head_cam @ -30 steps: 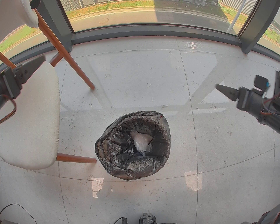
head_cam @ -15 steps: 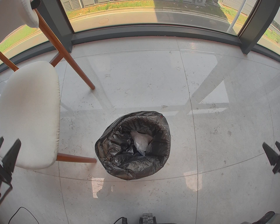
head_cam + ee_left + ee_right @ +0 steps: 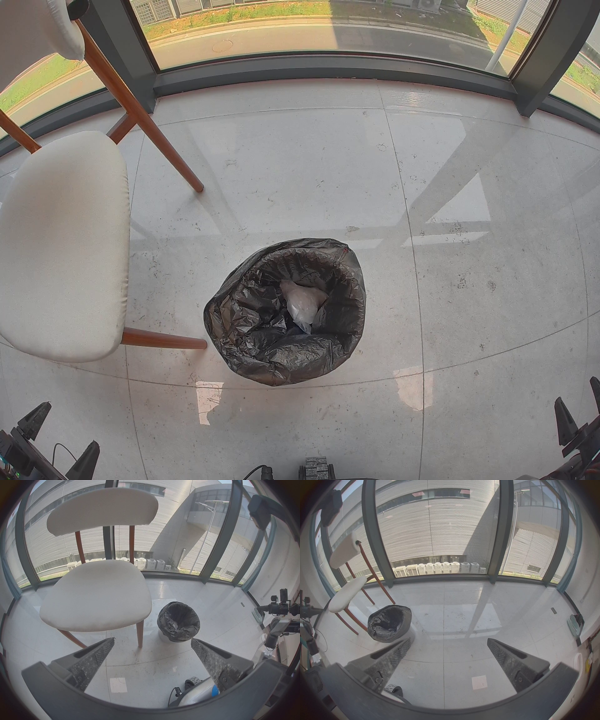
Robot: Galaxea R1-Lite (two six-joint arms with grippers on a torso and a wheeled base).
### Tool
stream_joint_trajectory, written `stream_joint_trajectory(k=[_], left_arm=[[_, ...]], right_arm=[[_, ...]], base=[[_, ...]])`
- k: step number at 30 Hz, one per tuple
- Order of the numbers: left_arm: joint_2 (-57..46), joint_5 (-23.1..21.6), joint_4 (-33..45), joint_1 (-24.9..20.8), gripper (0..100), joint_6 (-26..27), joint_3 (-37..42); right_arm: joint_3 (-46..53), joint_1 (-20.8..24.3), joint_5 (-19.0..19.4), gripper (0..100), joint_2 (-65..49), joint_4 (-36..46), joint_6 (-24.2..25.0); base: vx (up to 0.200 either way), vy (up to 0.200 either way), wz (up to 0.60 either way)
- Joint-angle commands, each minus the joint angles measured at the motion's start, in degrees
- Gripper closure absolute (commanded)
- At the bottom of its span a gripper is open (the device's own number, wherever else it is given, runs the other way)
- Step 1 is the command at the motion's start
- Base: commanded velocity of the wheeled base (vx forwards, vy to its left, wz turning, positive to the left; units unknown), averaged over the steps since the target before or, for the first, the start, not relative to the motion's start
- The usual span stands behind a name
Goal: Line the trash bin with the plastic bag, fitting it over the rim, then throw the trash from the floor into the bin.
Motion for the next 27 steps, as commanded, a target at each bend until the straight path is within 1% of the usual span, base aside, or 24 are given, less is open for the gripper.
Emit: stream_joint_trajectory(k=[1,3,5,7,8,14,16,17,18,21,22,25,26,27], left_arm=[[-3.3,-0.5,-0.1,0.1,0,1.7,1.5],[-3.3,-0.1,0.0,0.1,0,1.7,1.5],[-3.3,0.4,0.0,0.1,0,1.2,1.4],[-3.2,4.7,2.3,0.5,0,-1.6,1.5],[-3.2,5.6,2.6,0.6,0,-2.2,1.5],[-3.2,4.9,2.2,1.0,0,-2.0,1.5],[-3.4,4.9,2.2,3.3,0,-2.0,1.5],[-3.8,4.9,2.2,10.2,0,-1.9,1.5],[-4.1,4.9,2.2,12.7,0,-1.7,1.5],[-4.9,4.6,2.1,12.9,0,-0.9,1.5],[-4.9,3.9,2.2,12.6,0,-0.3,1.5],[-7.8,2.1,2.3,8.5,0,0.6,1.5],[-7.9,2.1,2.3,8.6,0,0.6,1.5],[-7.9,2.1,2.3,9.4,0,0.6,1.5]], right_arm=[[1.3,3.8,0.3,0,-5.0,0.1,-0.1],[1.3,1.1,-0.2,0,-6.3,0.0,0.2],[1.3,0.8,-0.8,0,-7.0,0.0,0.2],[1.3,1.7,-1.7,0,-8.3,0.0,0.2],[1.3,1.8,-1.7,0,-8.3,0.0,0.2],[1.3,2.0,-1.1,0,-8.5,0.0,0.1],[1.3,2.0,-1.1,0,-8.5,0.0,0.2],[1.3,2.0,-1.1,0,-8.5,0.0,0.2],[1.3,2.0,-1.1,0,-8.5,0.0,0.1],[1.3,2.0,-1.1,0,-8.6,0.0,-0.3],[1.4,2.0,-1.0,0,-8.6,0.0,-0.1],[1.4,2.0,-0.7,0,-8.6,0.0,-0.4],[1.4,2.0,-0.7,0,-8.6,0.0,-0.4],[1.4,2.0,0.1,0,-8.6,0.0,-0.4]], base=[[0.000,0.000,0.00],[0.000,0.000,0.00],[0.000,0.000,0.00],[0.000,0.000,0.00],[0.000,0.000,0.00],[0.000,0.000,0.00],[0.000,0.000,0.00],[0.000,0.000,0.00],[0.000,0.000,0.00],[0.000,0.000,0.00],[0.000,0.000,0.00],[0.000,0.000,0.00],[0.000,0.000,0.00],[0.000,0.000,0.00]])
